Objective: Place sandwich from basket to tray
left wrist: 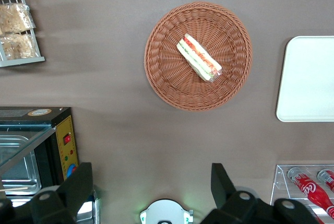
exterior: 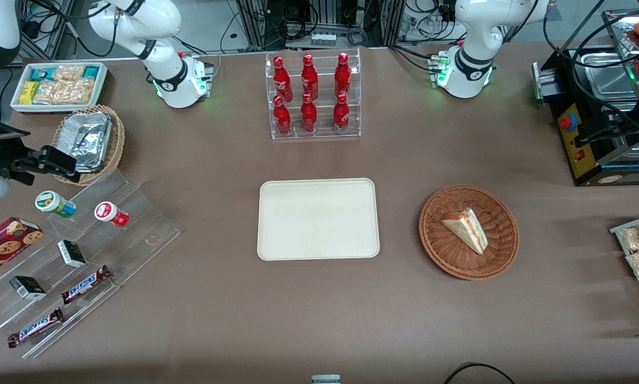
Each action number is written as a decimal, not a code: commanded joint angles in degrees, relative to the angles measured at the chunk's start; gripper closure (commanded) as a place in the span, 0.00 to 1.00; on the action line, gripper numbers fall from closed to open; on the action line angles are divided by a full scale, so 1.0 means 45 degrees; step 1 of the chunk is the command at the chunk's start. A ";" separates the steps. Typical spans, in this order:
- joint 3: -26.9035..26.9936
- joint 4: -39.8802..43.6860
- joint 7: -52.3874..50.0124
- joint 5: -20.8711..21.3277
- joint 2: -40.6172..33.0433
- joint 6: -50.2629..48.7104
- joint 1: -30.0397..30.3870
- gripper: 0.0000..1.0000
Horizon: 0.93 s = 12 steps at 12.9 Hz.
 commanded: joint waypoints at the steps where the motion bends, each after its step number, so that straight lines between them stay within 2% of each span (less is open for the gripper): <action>1: 0.0148 0.0085 0.0187 -0.0066 -0.0046 -0.0070 -0.0129 0.00; 6: 0.0148 -0.0343 -0.0843 -0.0066 0.0851 0.1116 -0.0148 0.00; 12: 0.0090 -0.4402 -0.5369 -0.0202 0.1632 0.6815 -0.0324 0.00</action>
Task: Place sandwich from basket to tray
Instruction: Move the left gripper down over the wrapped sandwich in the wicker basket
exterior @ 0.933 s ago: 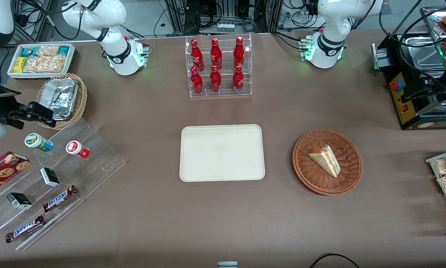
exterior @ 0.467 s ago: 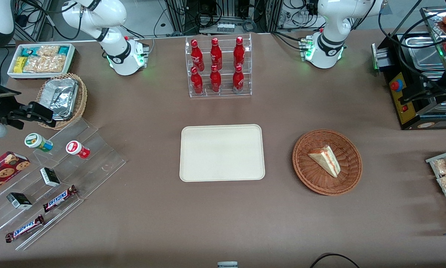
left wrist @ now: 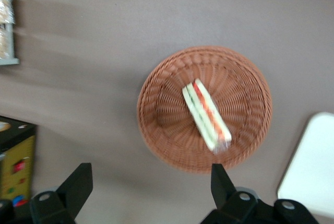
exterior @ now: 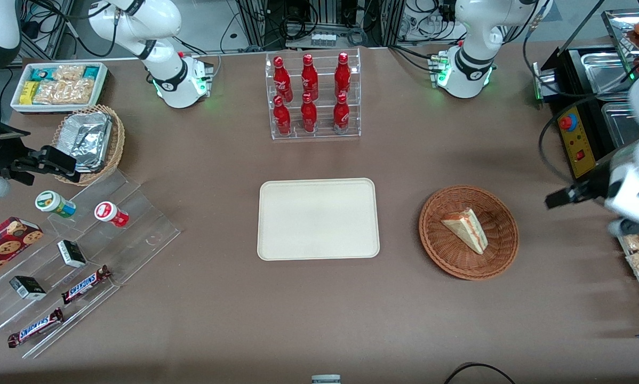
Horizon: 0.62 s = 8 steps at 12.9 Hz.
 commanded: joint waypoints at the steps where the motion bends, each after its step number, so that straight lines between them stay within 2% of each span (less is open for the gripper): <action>1: -0.0036 -0.1819 -0.2793 -0.0201 0.0213 0.2413 -0.0279 0.00; 4: -0.0096 -0.2410 -0.6059 -0.0123 0.1208 0.4236 -0.1331 0.00; 6: -0.0076 -0.2701 -0.6982 -0.0007 0.1581 0.4667 -0.1878 0.00; 8: -0.0076 -0.4102 -0.7450 -0.0006 0.1369 0.6301 -0.2115 0.00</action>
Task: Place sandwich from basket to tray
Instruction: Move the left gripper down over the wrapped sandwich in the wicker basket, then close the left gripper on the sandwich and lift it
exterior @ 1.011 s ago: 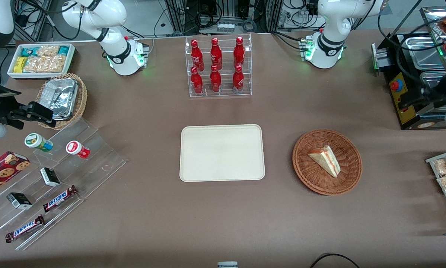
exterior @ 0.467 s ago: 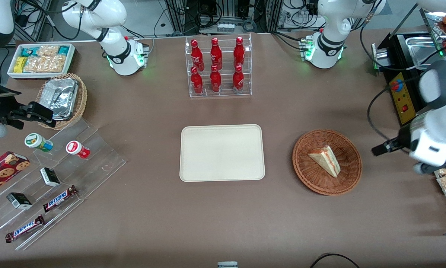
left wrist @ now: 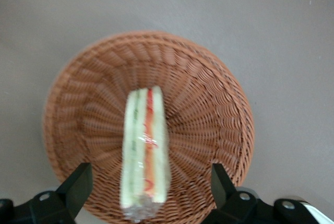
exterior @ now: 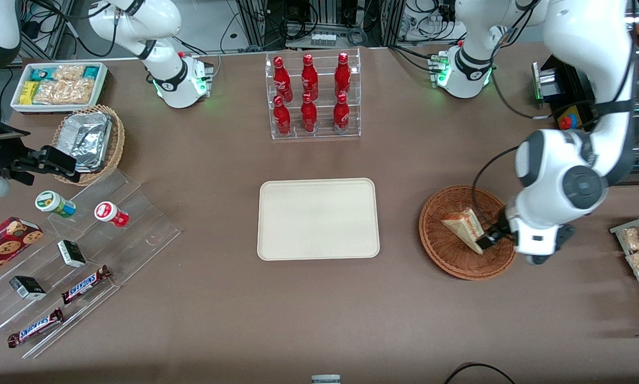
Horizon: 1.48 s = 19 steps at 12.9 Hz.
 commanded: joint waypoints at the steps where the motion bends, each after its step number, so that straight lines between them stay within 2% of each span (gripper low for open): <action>1: 0.0144 -0.1789 -0.0763 0.0082 -0.0548 0.1707 -0.0222 0.00; 6: 0.0144 -0.4116 -0.1016 0.0101 -0.1369 0.4030 -0.0320 0.00; 9: 0.0125 -0.4177 -0.1272 0.0101 -0.1155 0.4407 -0.0339 0.01; 10: 0.0125 -0.4158 -0.1272 0.0102 -0.1136 0.4426 -0.0339 0.07; 12: 0.0125 -0.4119 -0.1291 0.0082 -0.0960 0.4717 -0.0339 0.52; 14: 0.0144 -0.3905 -0.1350 0.0043 -0.0687 0.4798 -0.0339 0.94; 15: 0.0125 -0.3885 -0.1369 0.0043 -0.0706 0.4798 -0.0339 1.00; 19: 0.0144 -0.3652 -0.1137 0.0101 -0.0783 0.4624 -0.0339 1.00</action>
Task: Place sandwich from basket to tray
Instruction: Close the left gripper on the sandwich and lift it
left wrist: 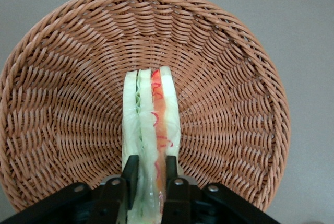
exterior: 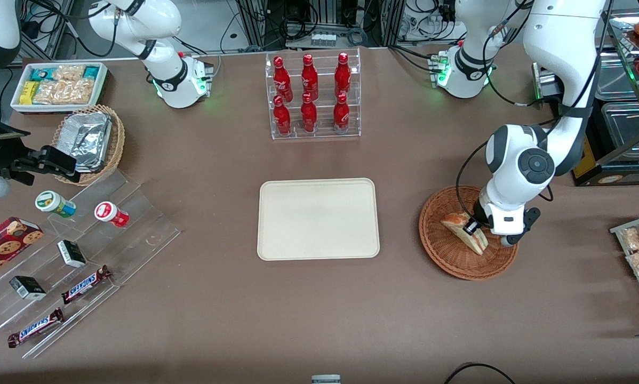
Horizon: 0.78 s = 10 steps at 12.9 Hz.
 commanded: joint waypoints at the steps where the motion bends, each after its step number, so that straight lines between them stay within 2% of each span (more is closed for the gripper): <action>1: 0.0098 0.0424 -0.0026 0.0133 -0.0272 -0.0491 -0.0177 1.00; 3: -0.0328 0.1650 -0.0007 0.0891 -0.0838 -0.3157 -0.0216 1.00; 4: -0.0989 0.2972 0.0032 0.1108 -0.0899 -0.5067 -0.0177 1.00; 6: -0.2258 0.5455 -0.0006 0.1071 -0.0472 -0.7577 -0.0196 1.00; 9: -0.4659 0.6829 0.0187 0.1168 0.0173 -0.7801 -0.0196 1.00; 10: -0.5383 0.7065 0.0653 0.1459 0.0484 -0.7781 -0.0196 1.00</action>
